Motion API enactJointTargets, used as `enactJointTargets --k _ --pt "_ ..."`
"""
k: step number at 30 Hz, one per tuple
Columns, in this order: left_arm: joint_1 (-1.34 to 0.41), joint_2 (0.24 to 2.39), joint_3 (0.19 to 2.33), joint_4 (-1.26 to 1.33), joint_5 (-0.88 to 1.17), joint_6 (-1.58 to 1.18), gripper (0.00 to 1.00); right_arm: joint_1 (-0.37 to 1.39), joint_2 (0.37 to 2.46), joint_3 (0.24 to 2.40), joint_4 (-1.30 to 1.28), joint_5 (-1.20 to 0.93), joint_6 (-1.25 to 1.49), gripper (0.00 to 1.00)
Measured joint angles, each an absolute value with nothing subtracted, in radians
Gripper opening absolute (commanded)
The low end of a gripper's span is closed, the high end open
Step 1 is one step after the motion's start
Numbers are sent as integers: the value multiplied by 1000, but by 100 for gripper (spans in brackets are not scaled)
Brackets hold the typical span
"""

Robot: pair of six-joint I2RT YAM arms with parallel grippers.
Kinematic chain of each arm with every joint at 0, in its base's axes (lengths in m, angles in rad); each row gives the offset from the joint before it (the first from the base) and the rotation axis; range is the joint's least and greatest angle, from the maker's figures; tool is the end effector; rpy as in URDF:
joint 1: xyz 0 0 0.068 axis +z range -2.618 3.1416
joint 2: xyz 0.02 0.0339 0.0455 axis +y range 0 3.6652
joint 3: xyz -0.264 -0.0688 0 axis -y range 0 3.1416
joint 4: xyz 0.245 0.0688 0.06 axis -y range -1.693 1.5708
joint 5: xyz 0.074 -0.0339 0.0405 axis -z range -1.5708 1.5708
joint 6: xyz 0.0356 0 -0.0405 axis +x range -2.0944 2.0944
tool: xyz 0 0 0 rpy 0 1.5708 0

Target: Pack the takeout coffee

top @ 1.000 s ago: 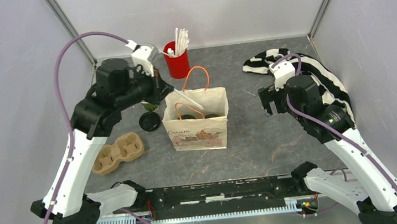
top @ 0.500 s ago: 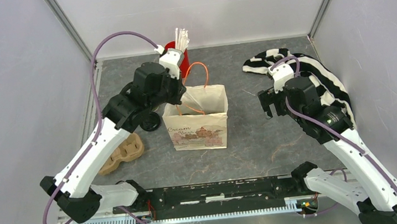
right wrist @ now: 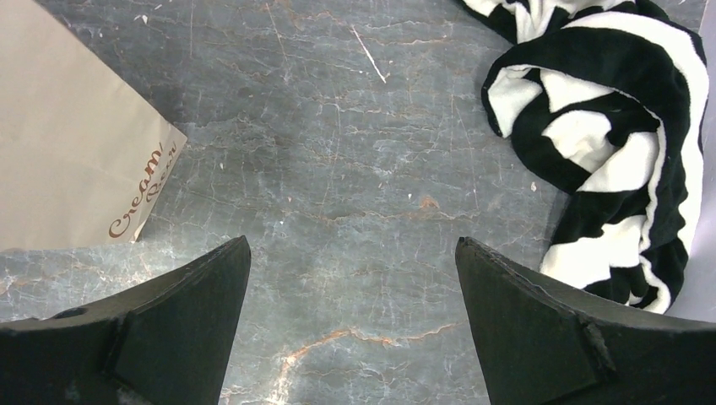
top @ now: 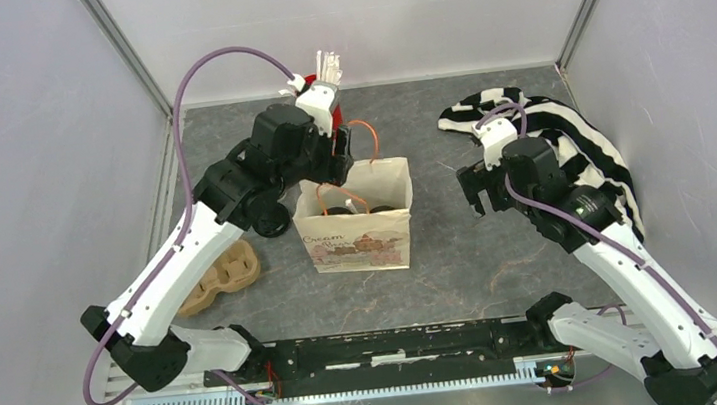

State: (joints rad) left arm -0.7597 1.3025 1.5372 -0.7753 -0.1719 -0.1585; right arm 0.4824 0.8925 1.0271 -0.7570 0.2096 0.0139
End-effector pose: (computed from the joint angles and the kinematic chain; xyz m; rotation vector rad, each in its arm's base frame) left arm 0.1984 -0.1801 0.4272 0.5294 2.0573 -0.3684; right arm 0.1607 0.0758 0.3480 -0.3906 2.1427 0.0524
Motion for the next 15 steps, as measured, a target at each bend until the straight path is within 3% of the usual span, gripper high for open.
enactJointTargets --k 5,8,15 --pt "-686 1328 1640 -757 -132 -180 78 482 933 1027 -753 210 14 98" --pt "-539 1351 1671 -705 -99 -232 81 482 960 1027 -744 210 14 98" --pt "-305 1576 1777 -580 -104 -349 79 482 1033 1045 -726 219 12 98"
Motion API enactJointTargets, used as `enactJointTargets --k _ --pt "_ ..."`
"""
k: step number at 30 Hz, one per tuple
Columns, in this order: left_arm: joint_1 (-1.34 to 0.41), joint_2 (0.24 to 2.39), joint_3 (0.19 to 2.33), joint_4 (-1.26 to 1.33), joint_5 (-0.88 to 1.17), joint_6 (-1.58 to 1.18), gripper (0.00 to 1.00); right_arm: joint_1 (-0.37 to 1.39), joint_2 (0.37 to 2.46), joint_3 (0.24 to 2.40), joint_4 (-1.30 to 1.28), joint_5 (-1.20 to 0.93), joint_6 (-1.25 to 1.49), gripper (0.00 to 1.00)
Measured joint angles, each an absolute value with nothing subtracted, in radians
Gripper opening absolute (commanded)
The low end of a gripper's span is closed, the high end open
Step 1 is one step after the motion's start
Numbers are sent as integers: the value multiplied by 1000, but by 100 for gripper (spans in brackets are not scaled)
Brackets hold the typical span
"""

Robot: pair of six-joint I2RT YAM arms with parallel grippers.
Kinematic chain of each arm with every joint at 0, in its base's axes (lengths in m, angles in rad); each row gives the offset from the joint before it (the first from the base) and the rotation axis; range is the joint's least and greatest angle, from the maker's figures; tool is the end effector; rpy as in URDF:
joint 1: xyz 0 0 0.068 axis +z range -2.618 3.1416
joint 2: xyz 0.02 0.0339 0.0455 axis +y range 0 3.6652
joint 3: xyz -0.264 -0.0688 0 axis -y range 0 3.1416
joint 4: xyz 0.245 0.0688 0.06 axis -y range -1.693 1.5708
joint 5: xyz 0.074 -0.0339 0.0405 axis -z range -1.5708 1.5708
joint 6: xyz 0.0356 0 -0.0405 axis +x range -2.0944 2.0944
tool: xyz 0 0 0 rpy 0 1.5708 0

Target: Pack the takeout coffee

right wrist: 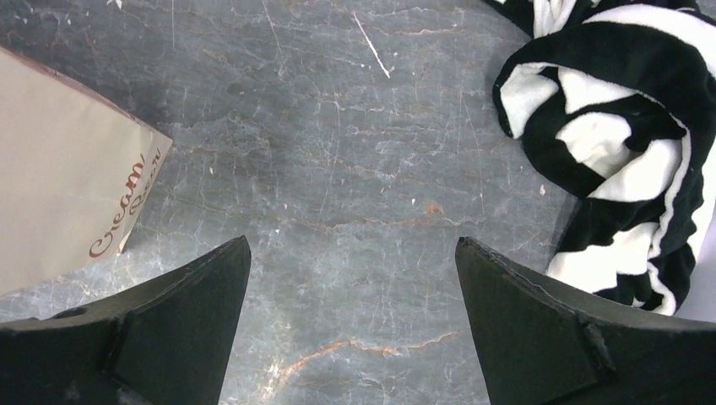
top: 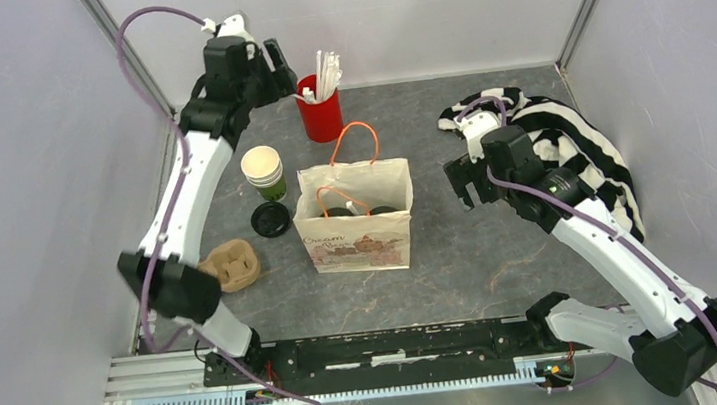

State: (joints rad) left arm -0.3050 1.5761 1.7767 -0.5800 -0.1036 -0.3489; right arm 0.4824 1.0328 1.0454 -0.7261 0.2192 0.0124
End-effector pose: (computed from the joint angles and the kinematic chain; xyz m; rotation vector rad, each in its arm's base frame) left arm 0.3361 -0.1019 0.4446 -0.1120 1.9594 -0.3307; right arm 0.1907 0.0911 0.3321 -0.4159 2.2253 0.0118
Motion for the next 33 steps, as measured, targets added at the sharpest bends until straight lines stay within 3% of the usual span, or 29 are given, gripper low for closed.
enactJointTargets --k 11,21,33 --pt "-210 2057 2053 -536 -132 -437 78 472 1128 1082 -705 276 -16 98" --pt "-146 2151 2050 -431 -57 -570 54 453 1240 1153 -694 296 -37 98" --pt "-149 2154 2009 -364 -4 -611 48 436 1306 1205 -685 297 -87 98"
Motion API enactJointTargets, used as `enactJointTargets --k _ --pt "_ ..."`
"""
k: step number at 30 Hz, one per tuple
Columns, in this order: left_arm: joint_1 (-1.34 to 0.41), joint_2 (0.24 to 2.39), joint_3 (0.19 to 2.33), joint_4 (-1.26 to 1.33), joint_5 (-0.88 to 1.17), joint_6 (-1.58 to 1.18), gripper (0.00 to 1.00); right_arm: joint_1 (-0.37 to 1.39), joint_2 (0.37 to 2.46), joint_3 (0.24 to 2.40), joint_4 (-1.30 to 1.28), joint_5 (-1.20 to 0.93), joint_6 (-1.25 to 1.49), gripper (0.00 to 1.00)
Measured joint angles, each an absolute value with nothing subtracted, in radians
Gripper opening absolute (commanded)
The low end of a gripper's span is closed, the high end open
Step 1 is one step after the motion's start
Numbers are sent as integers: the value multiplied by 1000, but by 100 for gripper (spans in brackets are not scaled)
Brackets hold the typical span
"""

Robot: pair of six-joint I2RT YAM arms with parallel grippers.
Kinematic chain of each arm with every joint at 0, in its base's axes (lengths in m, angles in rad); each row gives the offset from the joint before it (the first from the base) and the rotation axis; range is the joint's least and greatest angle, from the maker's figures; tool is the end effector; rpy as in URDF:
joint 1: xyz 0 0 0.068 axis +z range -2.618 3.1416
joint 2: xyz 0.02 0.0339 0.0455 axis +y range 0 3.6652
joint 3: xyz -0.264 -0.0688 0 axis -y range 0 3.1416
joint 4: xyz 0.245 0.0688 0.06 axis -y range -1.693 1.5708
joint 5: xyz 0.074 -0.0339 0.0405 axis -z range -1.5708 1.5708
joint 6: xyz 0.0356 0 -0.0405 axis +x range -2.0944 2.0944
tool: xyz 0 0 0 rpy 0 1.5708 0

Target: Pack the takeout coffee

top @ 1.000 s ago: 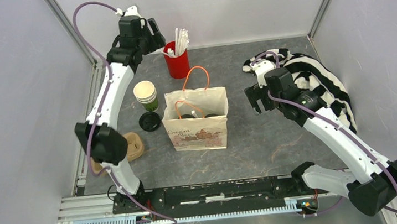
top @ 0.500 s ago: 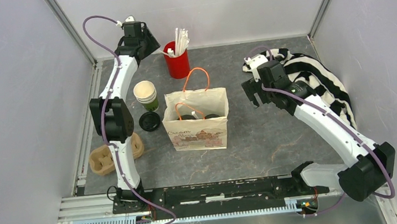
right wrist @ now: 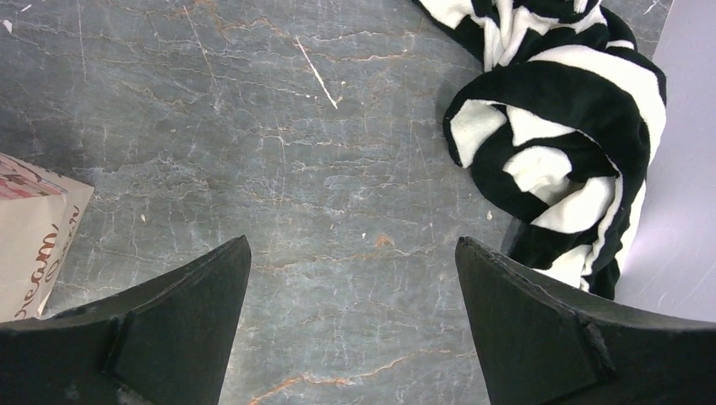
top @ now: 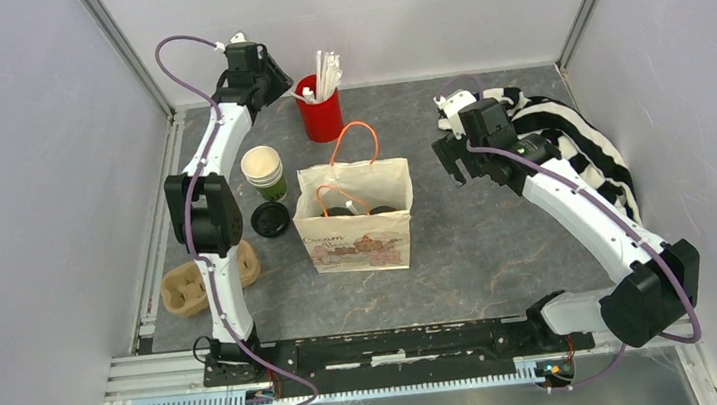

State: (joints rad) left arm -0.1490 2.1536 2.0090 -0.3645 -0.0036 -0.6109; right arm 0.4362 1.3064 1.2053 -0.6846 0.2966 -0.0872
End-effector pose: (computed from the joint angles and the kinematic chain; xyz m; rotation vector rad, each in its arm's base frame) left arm 0.5064 -0.0759 0.3046 -0.4858 2.0560 -0.4564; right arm 0.2556 0.1077 0.3269 -0.4608 2.2739 -0.1742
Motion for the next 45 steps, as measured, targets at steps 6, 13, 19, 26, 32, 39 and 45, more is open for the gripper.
enactJointTargets --k 6,13,19,26,32,39,45 --pt "-154 2154 1982 -364 9 -613 40 435 1306 1206 -682 297 -95 98" --pt "-158 2154 1964 -362 14 -613 22 435 1302 1206 -679 292 -94 98" --pt "-160 2154 1964 -356 32 -613 6 435 1279 1206 -669 288 -94 98" --pt "-168 2144 1968 -370 25 -612 2 435 1219 1180 -645 266 -91 98" --pt "-181 2126 2048 -443 -12 -595 2 435 1160 1130 -640 244 -91 98" --pt "-188 1993 2148 -594 -70 -545 2 435 1076 1092 -630 198 -67 98" --pt "-187 1722 2165 -788 -96 -510 2 435 1016 1057 -625 181 -56 98"
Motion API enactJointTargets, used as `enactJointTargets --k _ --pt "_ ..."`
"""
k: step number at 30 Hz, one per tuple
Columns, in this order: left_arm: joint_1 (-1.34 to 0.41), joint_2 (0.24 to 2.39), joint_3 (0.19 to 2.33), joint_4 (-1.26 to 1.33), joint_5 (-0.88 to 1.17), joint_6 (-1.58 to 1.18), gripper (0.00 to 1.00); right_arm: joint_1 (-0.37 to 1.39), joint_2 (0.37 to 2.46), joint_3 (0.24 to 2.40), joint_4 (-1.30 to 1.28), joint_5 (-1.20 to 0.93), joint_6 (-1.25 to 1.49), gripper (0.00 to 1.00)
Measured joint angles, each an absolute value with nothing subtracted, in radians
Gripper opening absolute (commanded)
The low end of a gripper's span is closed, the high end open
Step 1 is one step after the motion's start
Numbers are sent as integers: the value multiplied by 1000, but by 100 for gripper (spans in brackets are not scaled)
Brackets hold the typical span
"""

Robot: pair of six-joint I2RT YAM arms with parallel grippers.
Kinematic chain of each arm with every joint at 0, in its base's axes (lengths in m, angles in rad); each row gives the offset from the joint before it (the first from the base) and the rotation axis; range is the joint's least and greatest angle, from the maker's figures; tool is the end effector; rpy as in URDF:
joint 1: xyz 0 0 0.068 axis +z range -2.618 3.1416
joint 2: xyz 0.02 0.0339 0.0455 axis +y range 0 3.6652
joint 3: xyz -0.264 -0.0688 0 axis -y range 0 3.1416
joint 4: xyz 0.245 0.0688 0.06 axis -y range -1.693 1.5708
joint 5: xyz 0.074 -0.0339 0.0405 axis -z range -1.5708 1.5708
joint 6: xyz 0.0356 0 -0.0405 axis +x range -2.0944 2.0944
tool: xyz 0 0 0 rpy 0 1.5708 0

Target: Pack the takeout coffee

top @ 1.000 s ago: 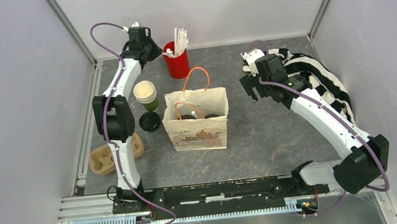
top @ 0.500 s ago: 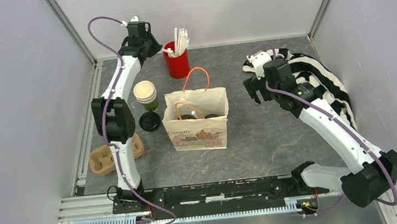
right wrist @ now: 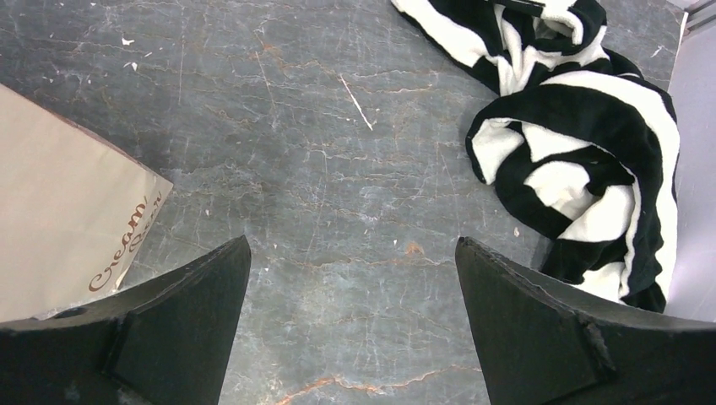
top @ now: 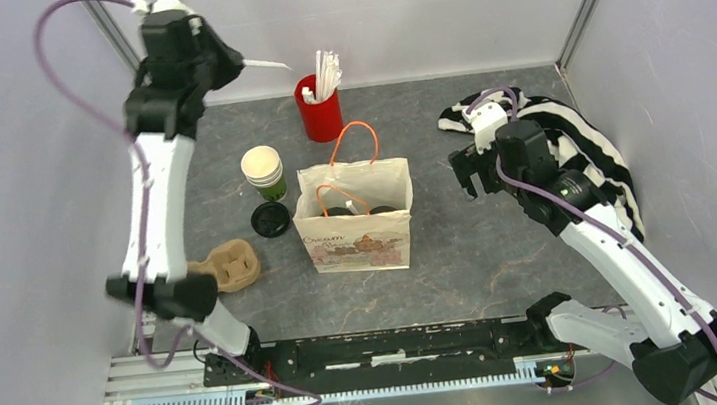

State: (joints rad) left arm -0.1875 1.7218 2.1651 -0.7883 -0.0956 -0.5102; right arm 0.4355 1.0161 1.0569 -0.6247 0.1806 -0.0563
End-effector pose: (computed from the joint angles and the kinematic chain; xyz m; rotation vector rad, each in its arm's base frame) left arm 0.3526 -0.0634 0.4968 -0.3744 1.8957 -0.3774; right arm 0.1970 0.0846 0.3478 -0.4202 2.1025 0.0266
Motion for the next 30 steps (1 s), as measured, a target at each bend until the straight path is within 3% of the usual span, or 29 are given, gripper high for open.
enactJointTargets --k 7,13,20,30 --pt "-187 1243 2026 -879 91 -371 2 438 947 1024 -626 168 -49 98" --pt "-191 1046 1891 -933 339 -278 2 439 904 1011 -650 154 -42 98" --pt "-279 1035 1723 -1003 479 -236 2 439 831 1011 -702 150 -20 98" --pt "-430 1099 1641 -1068 508 -191 2 439 741 1011 -768 156 28 98"
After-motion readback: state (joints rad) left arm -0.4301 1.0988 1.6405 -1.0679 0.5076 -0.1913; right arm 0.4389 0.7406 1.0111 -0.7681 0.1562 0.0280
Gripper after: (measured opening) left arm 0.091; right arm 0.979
